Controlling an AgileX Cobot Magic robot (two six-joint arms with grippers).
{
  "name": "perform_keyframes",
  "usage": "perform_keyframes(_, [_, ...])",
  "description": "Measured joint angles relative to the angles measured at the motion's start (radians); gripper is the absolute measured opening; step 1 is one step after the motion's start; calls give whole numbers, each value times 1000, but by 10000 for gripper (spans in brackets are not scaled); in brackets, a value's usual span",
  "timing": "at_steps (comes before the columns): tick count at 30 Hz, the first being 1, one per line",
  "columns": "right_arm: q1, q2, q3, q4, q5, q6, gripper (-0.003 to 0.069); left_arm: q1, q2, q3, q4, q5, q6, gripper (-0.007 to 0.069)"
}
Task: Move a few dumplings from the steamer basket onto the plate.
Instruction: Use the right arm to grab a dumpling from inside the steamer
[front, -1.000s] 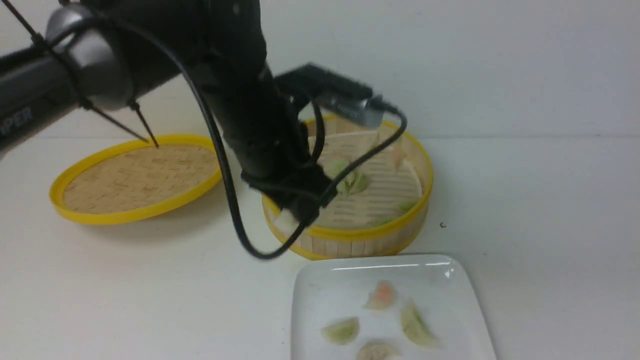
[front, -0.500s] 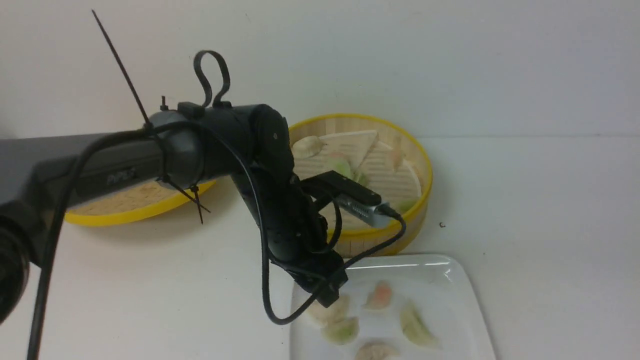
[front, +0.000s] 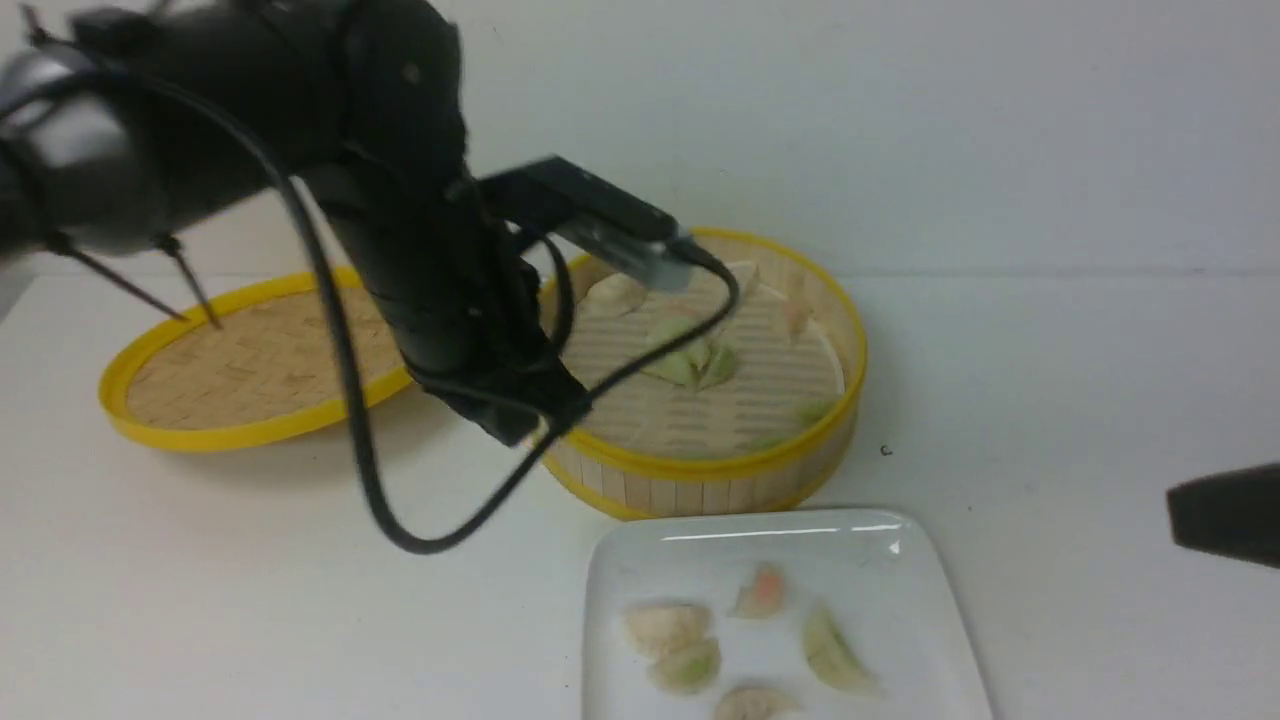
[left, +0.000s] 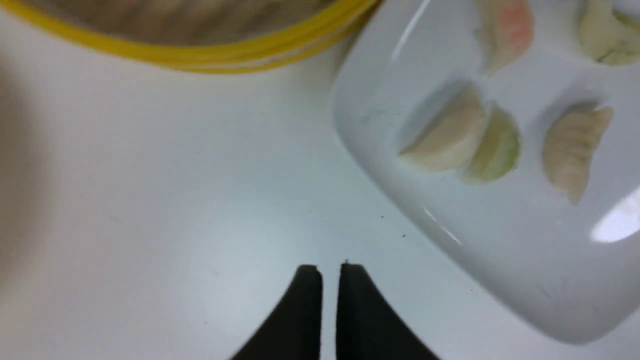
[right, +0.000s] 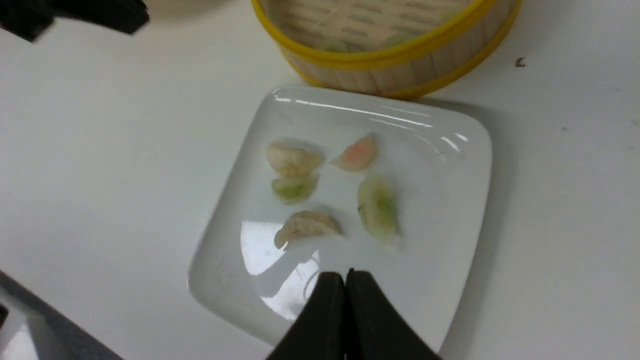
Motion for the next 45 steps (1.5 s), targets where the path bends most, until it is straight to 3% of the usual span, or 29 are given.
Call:
perform_keyframes(3, [39,162,-96,1,22,-40,-15,49,-160,54,-17,5,-6,-6])
perform_keyframes(9, [174,393,-271,-71,-9,-35,-10,56,-419,282,-53,-55,-6,-6])
perform_keyframes(15, [312,701,-532,-282,-64,138,48,56,-696,597,-119,-175,-11,-6])
perform_keyframes(18, [361,898,-713,-394,-69,221,150,56,-823,734,-143,-181,-42,-6])
perform_keyframes(19, [363,898,-723,-398,-69,225,150,56,-823,734,-143,-181,-42,-6])
perform_keyframes(20, [375,992,-804,-415,-67,243,220,56,-873,769,-146,-181,-52,-6])
perform_keyframes(21, [375,1002,-813,-415,-66,246,228,56,-879,776,-146,-181,-52,-6])
perform_keyframes(25, [383,1195,-1013,-434,-36,342,399,56,-980,805,-131,-151,-80,-6])
perform_keyframes(28, [383,1282,-1107,-463,-4,403,461,56,-1034,806,-88,-118,-124,-6])
perform_keyframes(37, [383,1444,-1223,-550,-79,494,480,56,-1123,808,57,-61,-245,-6])
perform_keyframes(45, [383,1513,-1234,-549,-176,513,479,56,-1128,809,72,-29,-253,-6])
